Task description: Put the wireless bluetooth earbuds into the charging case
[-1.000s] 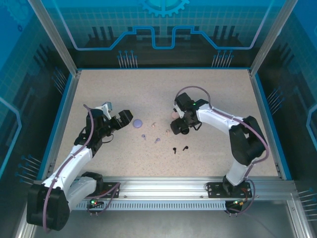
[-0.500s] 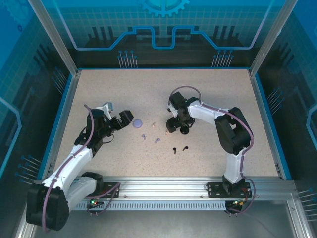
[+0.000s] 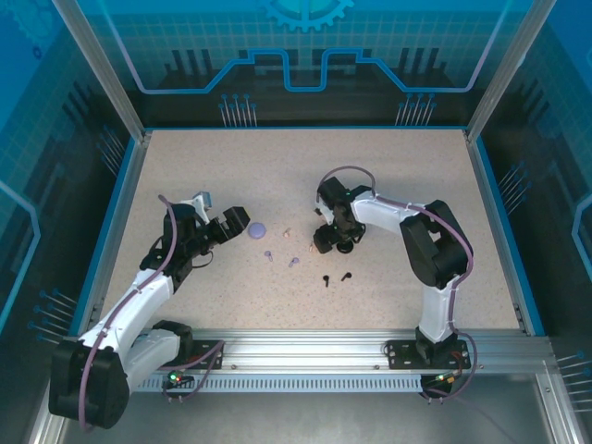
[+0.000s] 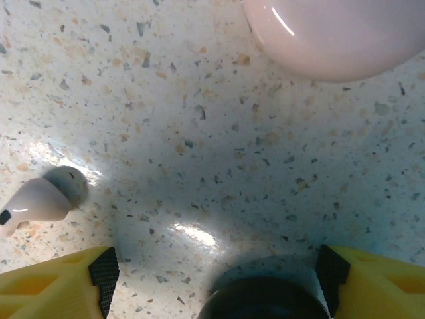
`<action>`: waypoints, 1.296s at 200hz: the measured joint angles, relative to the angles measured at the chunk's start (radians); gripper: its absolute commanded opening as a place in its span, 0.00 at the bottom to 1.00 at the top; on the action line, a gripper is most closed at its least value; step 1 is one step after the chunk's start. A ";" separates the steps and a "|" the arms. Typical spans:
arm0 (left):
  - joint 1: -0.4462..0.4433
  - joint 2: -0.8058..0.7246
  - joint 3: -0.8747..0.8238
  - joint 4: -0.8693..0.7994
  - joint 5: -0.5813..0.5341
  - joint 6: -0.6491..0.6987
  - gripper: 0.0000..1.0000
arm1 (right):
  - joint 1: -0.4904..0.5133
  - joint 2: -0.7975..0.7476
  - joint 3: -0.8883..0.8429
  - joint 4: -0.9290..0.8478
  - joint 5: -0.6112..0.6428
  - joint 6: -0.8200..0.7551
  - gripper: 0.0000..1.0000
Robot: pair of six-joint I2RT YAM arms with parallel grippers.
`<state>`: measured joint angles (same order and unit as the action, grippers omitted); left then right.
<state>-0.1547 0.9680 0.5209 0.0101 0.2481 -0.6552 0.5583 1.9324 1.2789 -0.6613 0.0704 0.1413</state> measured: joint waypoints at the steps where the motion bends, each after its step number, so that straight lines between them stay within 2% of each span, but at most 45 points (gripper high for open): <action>1: 0.000 0.000 0.000 0.000 0.000 0.000 0.99 | 0.000 -0.001 0.000 0.000 0.000 0.000 0.81; 109: -0.013 0.000 0.000 -0.006 -0.008 0.000 0.99 | 0.034 -0.077 -0.094 -0.027 0.002 0.019 0.82; 172: -0.015 0.000 0.000 -0.006 -0.008 0.000 0.99 | 0.045 -0.093 -0.092 -0.056 0.092 0.022 0.82; 259: -0.019 0.000 0.000 -0.006 -0.008 0.000 0.99 | 0.046 -0.064 -0.061 -0.060 0.108 0.011 0.74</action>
<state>-0.1734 0.9680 0.5209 0.0040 0.2398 -0.6548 0.6041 1.8679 1.2175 -0.7212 0.1787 0.1524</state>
